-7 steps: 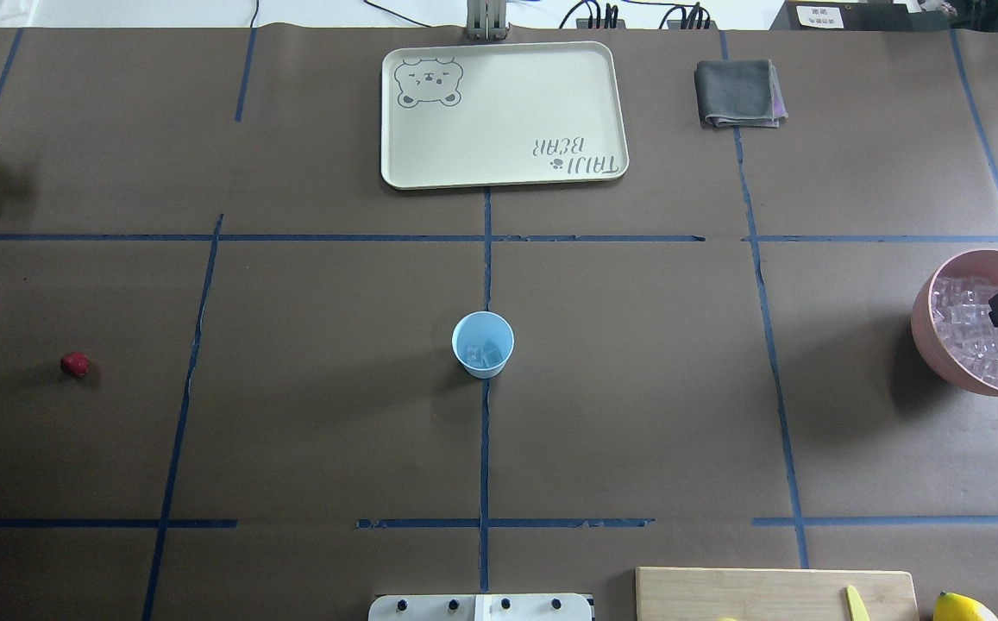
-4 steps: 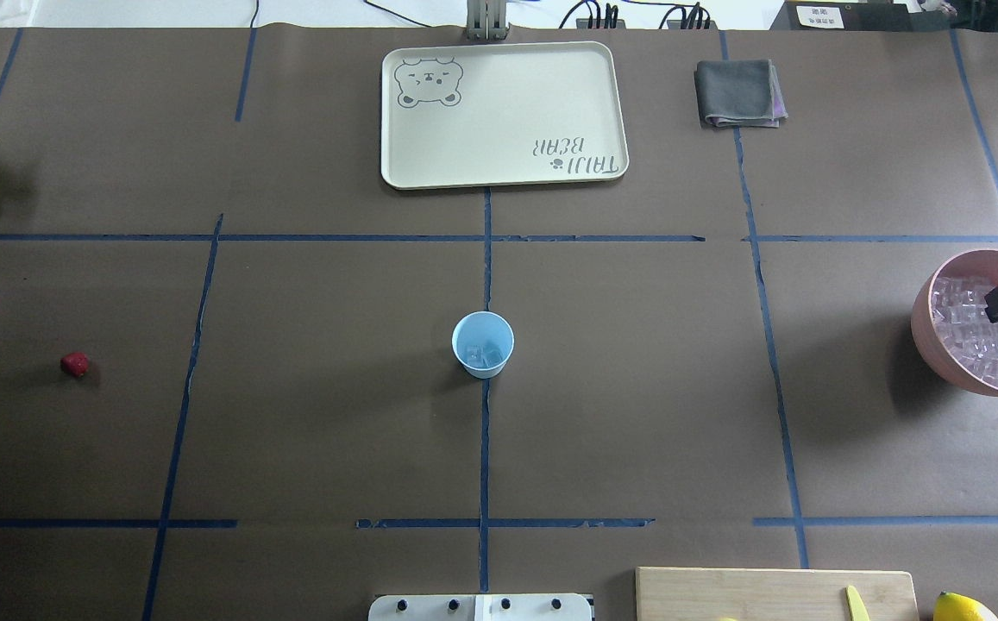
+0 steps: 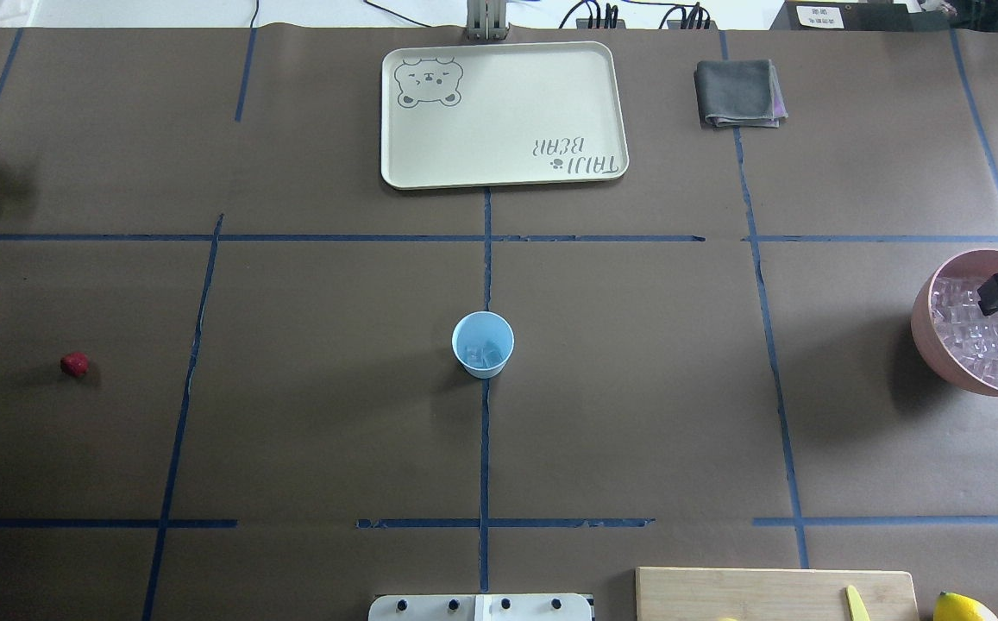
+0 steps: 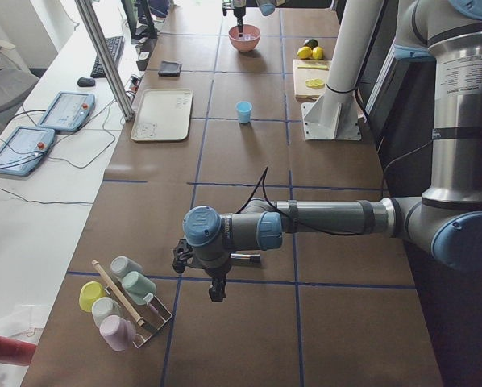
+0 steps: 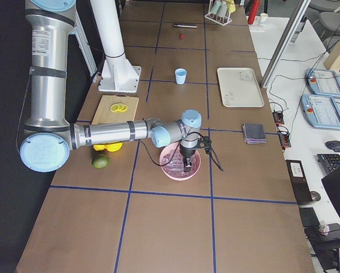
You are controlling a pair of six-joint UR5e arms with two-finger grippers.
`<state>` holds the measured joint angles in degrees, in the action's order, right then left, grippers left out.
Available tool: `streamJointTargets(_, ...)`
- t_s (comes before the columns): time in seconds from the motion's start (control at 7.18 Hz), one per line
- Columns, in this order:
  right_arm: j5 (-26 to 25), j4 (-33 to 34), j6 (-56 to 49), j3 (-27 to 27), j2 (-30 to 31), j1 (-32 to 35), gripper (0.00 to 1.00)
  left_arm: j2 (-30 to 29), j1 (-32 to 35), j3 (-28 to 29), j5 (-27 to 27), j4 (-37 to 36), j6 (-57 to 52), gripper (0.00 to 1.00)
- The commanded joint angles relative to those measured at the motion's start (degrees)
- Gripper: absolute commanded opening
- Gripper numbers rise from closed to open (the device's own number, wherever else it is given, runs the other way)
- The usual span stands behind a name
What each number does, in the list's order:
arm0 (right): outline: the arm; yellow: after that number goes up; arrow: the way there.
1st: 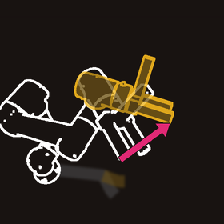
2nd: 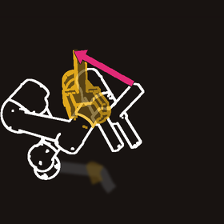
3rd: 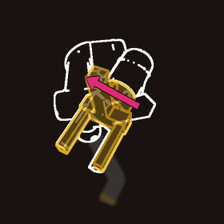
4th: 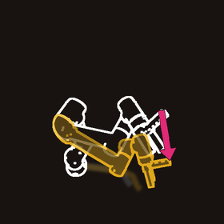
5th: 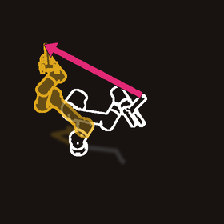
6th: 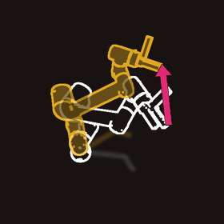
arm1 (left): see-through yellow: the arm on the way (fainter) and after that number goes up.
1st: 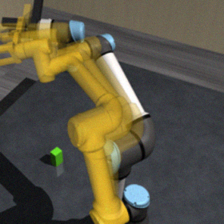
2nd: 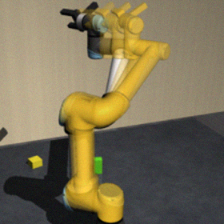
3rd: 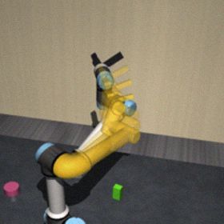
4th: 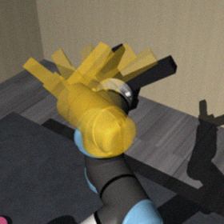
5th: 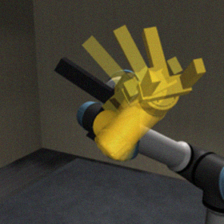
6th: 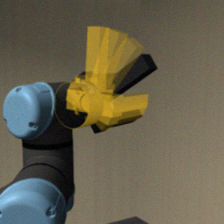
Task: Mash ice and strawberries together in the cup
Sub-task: 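Grasp a third ice cube in the bowl with the right gripper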
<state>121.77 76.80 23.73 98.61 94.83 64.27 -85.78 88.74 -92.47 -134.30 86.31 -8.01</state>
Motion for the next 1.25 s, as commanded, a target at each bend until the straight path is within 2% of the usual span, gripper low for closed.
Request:
streamJointTargets(0.0, 0.04, 0.02, 0.0, 0.36, 0.18, 0.07, 0.66, 0.0, -0.06, -0.08, 0.0, 0.0, 0.01, 1.0)
streamJointTargets(0.14, 0.04, -0.07, 0.0, 0.27, 0.35, 0.07, 0.64, 0.0, -0.15, -0.08, -0.09, 0.0, -0.08, 1.0)
streamJointTargets(0.56, -0.04, -0.07, -0.17, 0.27, 0.7, 0.07, 0.07, 0.0, -0.15, -0.08, -0.09, 0.0, 0.01, 1.0)
streamJointTargets(0.84, 0.04, -0.07, -0.26, 0.53, 0.62, 0.16, 0.01, 0.0, -0.15, -0.08, -0.09, 0.0, 0.01, 1.0)
streamJointTargets(0.97, 0.57, 0.37, -0.26, 2.62, 0.53, 0.25, 0.01, 0.0, -0.15, -0.08, -0.09, 0.0, -0.08, 1.0)
streamJointTargets(1.11, 0.57, 3.5, -0.17, 6.3, 0.09, 0.59, 0.0, 0.0, -0.15, -0.08, -0.09, 0.0, 0.01, 1.0)
